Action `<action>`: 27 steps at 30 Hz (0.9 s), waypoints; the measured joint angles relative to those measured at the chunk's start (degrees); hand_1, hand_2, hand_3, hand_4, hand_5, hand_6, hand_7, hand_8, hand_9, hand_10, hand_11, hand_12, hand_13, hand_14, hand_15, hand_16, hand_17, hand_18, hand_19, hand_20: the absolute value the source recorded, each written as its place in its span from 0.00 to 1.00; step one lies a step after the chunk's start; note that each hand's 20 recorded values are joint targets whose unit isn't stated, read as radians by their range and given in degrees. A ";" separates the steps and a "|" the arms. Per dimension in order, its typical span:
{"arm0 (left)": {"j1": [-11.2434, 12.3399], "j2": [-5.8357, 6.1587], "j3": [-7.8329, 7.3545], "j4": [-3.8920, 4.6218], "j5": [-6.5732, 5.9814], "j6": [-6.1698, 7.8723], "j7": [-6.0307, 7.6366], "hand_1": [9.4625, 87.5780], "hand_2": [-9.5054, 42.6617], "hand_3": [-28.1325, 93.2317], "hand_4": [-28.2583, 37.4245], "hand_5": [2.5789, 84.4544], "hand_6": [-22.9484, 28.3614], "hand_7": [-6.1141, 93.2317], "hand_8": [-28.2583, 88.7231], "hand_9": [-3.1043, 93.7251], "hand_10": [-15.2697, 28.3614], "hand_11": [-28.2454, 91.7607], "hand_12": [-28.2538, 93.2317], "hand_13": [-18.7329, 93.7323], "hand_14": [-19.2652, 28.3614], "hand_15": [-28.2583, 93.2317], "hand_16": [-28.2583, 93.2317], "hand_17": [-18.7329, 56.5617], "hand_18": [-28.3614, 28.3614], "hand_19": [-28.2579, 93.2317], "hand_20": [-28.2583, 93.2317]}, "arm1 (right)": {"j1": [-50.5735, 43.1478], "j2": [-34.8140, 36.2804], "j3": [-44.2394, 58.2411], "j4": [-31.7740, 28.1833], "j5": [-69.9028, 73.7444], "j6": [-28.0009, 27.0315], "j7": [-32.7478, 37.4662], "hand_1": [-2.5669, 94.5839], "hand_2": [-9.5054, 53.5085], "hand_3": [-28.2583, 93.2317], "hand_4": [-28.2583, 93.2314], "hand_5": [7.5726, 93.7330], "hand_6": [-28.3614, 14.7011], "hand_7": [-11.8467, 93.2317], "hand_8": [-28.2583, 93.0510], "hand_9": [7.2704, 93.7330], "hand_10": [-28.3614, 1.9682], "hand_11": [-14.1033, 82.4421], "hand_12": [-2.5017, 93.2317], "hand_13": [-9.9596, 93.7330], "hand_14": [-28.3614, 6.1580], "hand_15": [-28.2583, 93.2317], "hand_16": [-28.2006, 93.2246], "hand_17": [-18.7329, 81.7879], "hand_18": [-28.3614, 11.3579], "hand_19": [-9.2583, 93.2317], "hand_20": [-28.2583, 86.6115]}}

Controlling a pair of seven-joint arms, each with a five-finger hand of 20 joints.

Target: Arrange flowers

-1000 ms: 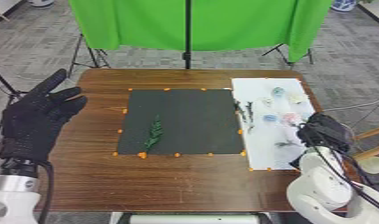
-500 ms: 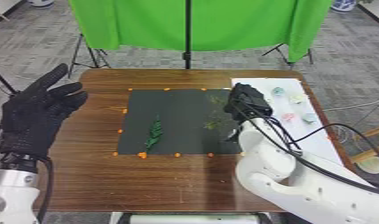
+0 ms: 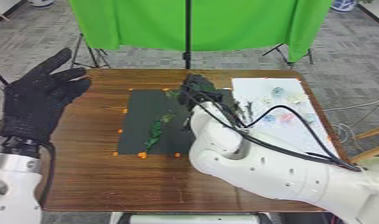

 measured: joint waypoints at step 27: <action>-11.20 2.37 8.50 3.85 -0.02 -3.91 -0.45 0.17 0.32 0.89 0.09 0.41 0.61 0.21 0.15 0.40 0.85 0.52 0.33 0.40 1.00 0.74 0.13 0.17 0.94 0.73 0.44 | -3.11 -5.69 -0.98 6.70 6.60 0.16 5.32 0.55 0.00 0.79 0.00 0.90 0.62 0.24 0.25 1.00 0.64 0.48 0.19 0.99 0.66 0.66 0.41 0.79 0.30 1.00 0.47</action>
